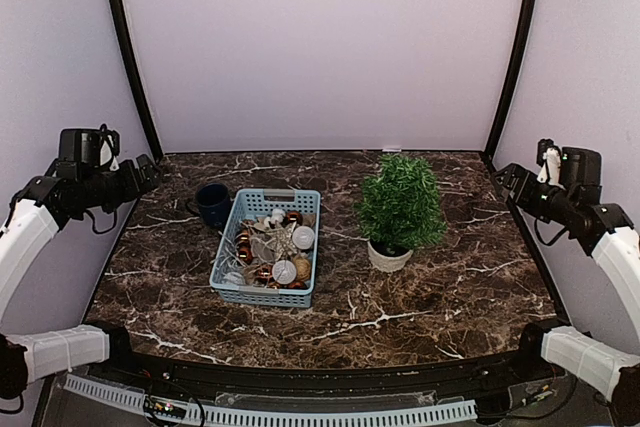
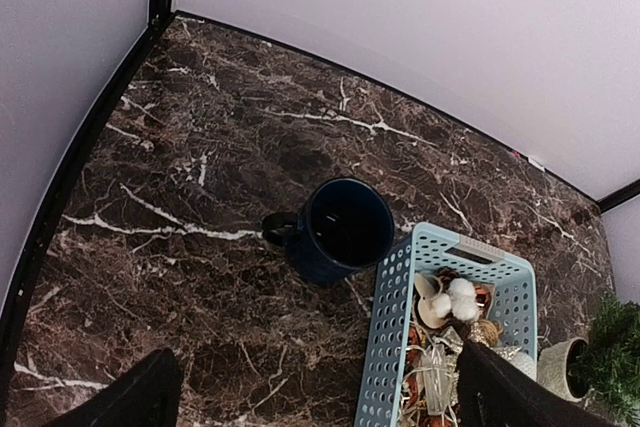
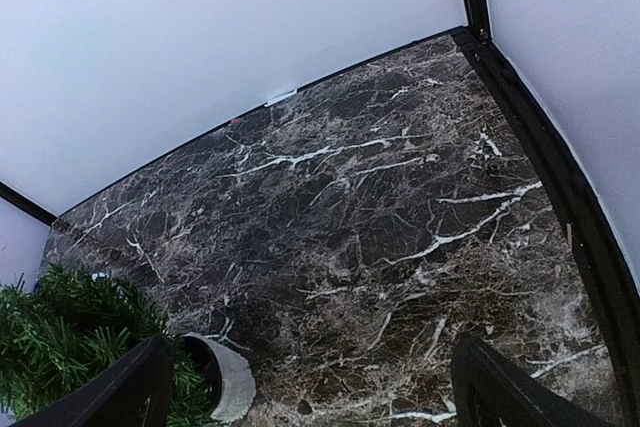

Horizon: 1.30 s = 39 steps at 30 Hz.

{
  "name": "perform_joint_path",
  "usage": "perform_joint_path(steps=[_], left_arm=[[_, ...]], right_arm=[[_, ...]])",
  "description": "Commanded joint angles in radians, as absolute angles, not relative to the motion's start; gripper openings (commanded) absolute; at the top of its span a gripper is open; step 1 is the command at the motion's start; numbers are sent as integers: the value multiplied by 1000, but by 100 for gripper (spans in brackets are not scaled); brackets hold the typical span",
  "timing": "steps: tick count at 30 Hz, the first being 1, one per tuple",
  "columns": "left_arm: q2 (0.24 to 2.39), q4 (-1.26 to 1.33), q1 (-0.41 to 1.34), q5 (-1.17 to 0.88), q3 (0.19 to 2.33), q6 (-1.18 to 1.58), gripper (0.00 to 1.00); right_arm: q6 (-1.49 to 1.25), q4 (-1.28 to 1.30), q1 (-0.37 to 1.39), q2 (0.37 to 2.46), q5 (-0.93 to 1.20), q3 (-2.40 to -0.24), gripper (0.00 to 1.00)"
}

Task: Decorate the small christmas tree

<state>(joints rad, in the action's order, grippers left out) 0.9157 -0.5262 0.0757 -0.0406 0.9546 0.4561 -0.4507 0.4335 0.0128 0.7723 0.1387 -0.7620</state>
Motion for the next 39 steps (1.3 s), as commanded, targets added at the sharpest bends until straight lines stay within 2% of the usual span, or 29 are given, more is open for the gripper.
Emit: perform_joint_path(steps=[1,8,13,15,18,27,32,39], left_arm=[[917,-604,72,4,971,449,99],[879,-593,72,60,937,429,99],[872,-577,92,-27,917,403,98],[883,-577,159,11,919,411,96],[908,-557,372,126,926,447,96],[1113,-424,770,170,986,601,94],[1240,-283,816,53,971,670,94],[1388,-187,875,5,995,743,95]], right_arm=[[-441,442,10,766,154,-801,99],[-456,449,10,758,181,-804,99],[-472,438,9,745,278,-831,98],[-493,430,9,740,323,-845,99],[-539,404,35,711,330,-853,99],[-638,287,166,696,323,-844,99],[-644,251,215,721,309,-844,99],[-639,231,254,751,298,-836,98]])
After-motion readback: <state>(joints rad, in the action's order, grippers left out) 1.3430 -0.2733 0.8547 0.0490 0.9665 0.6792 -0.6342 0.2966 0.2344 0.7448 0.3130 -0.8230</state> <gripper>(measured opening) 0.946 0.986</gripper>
